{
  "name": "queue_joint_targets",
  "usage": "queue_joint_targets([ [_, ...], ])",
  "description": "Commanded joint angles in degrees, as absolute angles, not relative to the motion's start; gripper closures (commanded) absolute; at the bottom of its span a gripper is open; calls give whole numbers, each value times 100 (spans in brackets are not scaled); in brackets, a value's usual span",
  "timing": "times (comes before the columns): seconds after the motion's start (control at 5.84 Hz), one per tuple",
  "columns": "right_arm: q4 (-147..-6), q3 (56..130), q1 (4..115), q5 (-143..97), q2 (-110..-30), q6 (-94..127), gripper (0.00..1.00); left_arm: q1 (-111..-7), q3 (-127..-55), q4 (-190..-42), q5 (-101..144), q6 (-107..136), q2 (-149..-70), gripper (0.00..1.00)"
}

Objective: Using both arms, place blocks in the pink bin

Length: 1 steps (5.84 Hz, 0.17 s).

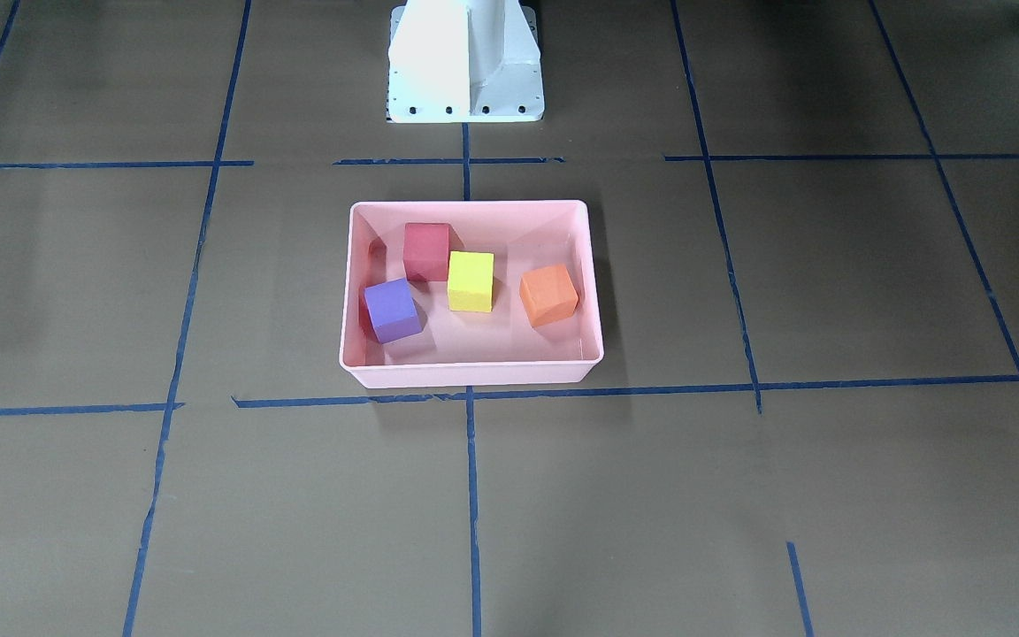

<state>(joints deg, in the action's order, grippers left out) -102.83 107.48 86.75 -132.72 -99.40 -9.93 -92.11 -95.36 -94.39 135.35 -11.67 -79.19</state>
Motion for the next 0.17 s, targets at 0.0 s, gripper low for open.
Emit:
queue_joint_targets([
  [0.0, -10283, 10732, 8675, -13271, -9940, -993, 0, -9211, -9536, -9439, 13535, -1169, -7919, 0],
])
